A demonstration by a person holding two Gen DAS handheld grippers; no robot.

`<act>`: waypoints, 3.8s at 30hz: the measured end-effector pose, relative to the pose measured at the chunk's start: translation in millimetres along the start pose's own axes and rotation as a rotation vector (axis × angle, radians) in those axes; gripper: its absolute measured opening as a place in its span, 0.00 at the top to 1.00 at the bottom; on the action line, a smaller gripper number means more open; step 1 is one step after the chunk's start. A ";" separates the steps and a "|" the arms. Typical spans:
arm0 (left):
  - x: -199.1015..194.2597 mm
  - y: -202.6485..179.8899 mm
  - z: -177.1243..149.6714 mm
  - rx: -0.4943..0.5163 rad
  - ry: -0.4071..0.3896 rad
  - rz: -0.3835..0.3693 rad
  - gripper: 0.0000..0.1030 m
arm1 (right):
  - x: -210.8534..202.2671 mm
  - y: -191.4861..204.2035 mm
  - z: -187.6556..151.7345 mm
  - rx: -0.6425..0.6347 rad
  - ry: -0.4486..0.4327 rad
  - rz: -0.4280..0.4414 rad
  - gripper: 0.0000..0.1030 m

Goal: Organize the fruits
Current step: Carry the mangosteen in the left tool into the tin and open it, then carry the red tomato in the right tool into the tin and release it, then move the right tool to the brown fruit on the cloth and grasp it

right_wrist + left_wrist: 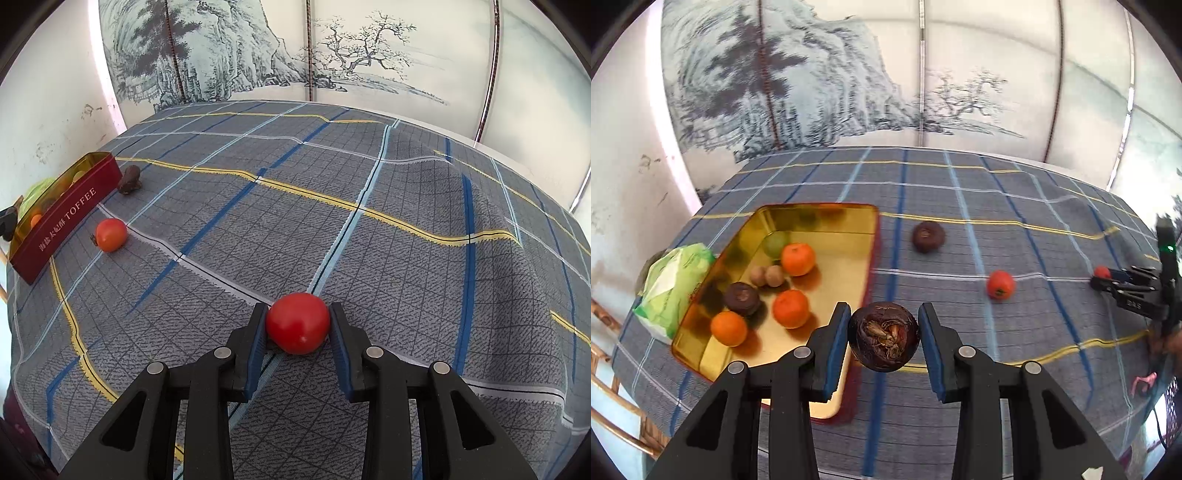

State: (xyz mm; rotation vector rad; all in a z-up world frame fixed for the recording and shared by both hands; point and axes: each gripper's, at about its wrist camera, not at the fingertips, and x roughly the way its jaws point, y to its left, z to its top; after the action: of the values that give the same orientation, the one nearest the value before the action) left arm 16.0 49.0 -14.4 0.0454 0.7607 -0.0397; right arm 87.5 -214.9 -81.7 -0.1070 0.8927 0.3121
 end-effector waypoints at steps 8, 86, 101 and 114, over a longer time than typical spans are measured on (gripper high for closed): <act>8.1 34.9 0.6 -0.068 0.006 0.058 0.67 | 1.0 4.9 0.9 -0.003 0.001 -0.003 0.66; -38.7 113.8 -29.7 -0.156 -0.098 0.386 0.01 | -23.2 181.0 103.9 -0.382 -0.089 0.364 0.68; -29.1 113.8 -33.8 -0.125 -0.072 0.356 0.01 | 35.3 198.3 137.3 -0.438 0.004 0.321 0.68; -23.0 120.0 -37.2 -0.141 -0.042 0.340 0.01 | 30.6 191.2 132.0 -0.446 -0.002 0.320 0.67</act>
State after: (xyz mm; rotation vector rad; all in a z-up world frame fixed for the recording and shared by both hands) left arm -19.9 171.3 -22.2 0.0386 0.7040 0.3354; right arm 144.7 2.6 -15.8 -0.3770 0.8251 0.8083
